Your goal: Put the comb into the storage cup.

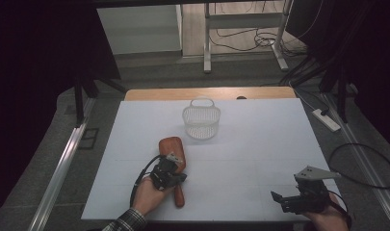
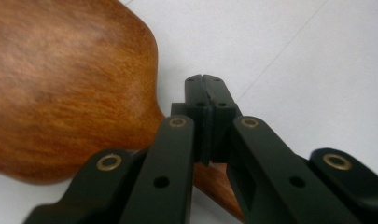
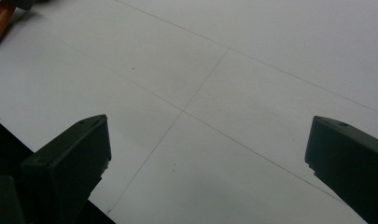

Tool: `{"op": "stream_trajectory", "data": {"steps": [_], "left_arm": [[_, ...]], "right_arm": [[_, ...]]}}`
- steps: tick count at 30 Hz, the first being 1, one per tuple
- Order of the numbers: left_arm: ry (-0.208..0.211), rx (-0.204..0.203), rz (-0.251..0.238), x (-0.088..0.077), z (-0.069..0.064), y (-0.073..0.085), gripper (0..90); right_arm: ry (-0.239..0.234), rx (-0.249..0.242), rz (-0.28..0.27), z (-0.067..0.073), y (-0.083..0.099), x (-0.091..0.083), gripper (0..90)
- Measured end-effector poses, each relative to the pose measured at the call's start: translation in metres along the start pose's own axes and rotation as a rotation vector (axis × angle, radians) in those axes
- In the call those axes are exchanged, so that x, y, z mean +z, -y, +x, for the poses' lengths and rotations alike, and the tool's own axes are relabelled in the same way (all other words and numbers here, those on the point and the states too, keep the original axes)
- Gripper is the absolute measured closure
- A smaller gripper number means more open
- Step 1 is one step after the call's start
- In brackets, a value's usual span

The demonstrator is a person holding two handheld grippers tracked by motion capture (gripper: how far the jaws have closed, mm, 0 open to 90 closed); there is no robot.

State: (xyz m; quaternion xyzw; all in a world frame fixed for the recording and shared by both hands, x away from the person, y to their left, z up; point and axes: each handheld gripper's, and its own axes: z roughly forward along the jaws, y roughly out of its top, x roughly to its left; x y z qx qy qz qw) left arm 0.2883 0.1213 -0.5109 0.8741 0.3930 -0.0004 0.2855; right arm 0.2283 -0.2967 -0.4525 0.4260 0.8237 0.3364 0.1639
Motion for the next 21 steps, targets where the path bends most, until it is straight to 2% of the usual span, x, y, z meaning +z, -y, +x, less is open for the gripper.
{"op": "stream_trajectory", "data": {"steps": [10,21], "left_arm": [[0.006,-0.031,0.025,-0.006,0.006,0.01,88.9],[-0.017,-0.073,0.047,-0.014,0.014,0.02,88.9]], "right_arm": [[0.004,-0.003,0.005,0.0,0.0,0.0,0.5],[0.007,-0.009,0.004,0.001,0.0,0.0,0.8]]}}
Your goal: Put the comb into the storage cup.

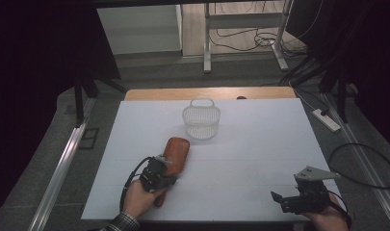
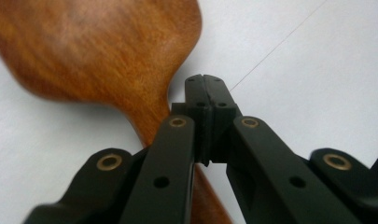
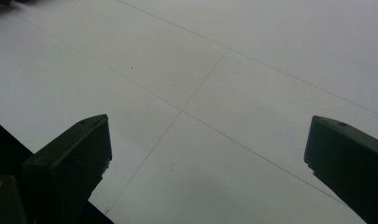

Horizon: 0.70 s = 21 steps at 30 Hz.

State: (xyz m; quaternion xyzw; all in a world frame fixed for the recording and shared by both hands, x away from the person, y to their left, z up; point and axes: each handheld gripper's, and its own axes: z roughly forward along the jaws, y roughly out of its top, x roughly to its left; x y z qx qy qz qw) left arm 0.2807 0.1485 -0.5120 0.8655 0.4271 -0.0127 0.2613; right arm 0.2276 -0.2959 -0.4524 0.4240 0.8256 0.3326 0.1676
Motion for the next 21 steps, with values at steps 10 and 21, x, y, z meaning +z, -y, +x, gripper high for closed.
{"op": "stream_trajectory", "data": {"steps": [10,21], "left_arm": [[-0.053,-0.061,0.032,-0.007,0.012,0.009,88.9],[-0.019,-0.057,-0.014,-0.018,0.008,0.009,88.9]], "right_arm": [[0.003,0.001,0.003,0.0,0.0,0.0,0.8],[0.005,0.005,0.003,0.0,0.0,0.0,0.8]]}}
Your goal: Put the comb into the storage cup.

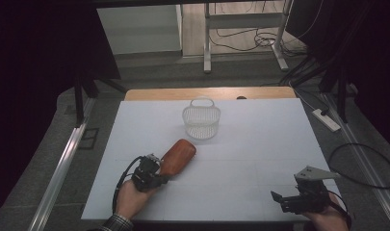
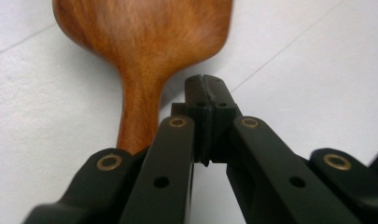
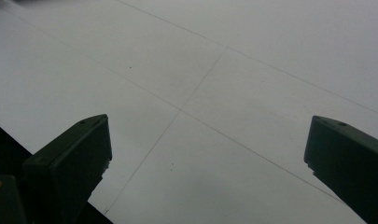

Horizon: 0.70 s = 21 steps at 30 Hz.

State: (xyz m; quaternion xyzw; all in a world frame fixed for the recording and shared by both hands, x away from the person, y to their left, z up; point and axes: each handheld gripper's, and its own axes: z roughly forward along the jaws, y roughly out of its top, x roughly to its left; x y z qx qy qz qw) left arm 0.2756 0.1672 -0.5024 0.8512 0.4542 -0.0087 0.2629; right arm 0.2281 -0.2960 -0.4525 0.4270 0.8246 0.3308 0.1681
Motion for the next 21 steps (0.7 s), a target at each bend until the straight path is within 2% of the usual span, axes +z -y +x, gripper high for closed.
{"op": "stream_trajectory", "data": {"steps": [2,6,11,13,18,21], "left_arm": [[0.012,0.014,-0.02,-0.005,-0.002,0.001,88.3],[-0.013,0.001,-0.039,-0.013,-0.004,0.005,79.8],[-0.039,-0.008,-0.069,-0.022,0.001,0.01,70.9],[-0.037,-0.011,-0.075,-0.023,0.002,0.01,65.7],[-0.07,-0.007,-0.092,-0.026,0.006,0.01,49.2],[-0.082,-0.022,-0.103,-0.027,0.008,0.009,43.0]], "right_arm": [[0.0,0.001,0.0,0.0,0.0,0.0,0.8],[0.001,0.0,0.002,0.0,0.0,0.0,0.8],[0.002,0.0,0.003,0.0,0.0,0.0,0.8],[0.001,0.001,0.005,0.0,0.0,0.001,0.8],[0.001,0.001,0.004,0.0,0.0,0.0,0.8],[0.0,0.002,0.004,0.0,0.0,0.0,0.8]]}}
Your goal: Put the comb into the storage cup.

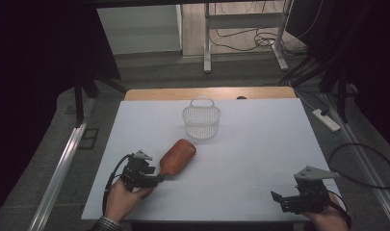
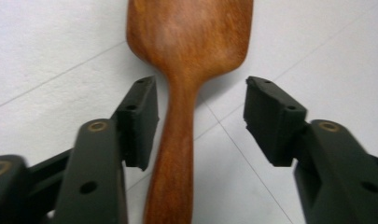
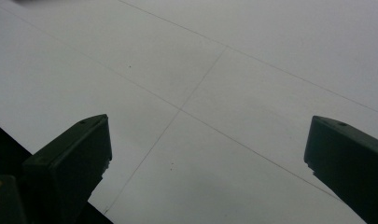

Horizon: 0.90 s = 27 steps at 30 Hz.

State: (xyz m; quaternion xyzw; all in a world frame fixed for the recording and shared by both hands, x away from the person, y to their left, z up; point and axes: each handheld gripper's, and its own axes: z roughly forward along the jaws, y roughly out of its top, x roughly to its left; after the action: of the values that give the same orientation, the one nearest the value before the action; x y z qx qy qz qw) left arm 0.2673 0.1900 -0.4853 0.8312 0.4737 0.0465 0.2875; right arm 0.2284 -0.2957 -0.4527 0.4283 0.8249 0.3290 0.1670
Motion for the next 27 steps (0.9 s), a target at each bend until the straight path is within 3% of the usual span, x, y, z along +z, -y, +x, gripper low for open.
{"op": "stream_trajectory", "data": {"steps": [5,10,14,18,24,27], "left_arm": [[-0.007,-0.01,-0.007,-0.001,0.003,-0.001,29.2],[0.019,-0.019,-0.007,0.002,0.009,-0.002,20.0],[0.037,-0.013,-0.012,0.003,0.012,-0.002,9.9],[0.024,0.008,-0.013,0.008,0.012,-0.001,2.8],[0.049,0.04,-0.034,0.018,0.013,0.0,0.0],[0.035,0.034,-0.018,0.023,0.012,-0.001,0.0]], "right_arm": [[-0.001,0.0,-0.001,0.0,0.0,0.0,0.8],[-0.002,-0.001,-0.001,0.0,0.0,0.0,0.8],[-0.002,-0.002,-0.001,0.0,0.0,0.0,0.8],[-0.003,-0.001,0.0,0.0,0.0,0.0,0.8],[-0.003,-0.001,0.0,0.0,0.0,0.0,0.8],[-0.003,-0.002,0.0,0.0,0.0,0.0,0.8]]}}
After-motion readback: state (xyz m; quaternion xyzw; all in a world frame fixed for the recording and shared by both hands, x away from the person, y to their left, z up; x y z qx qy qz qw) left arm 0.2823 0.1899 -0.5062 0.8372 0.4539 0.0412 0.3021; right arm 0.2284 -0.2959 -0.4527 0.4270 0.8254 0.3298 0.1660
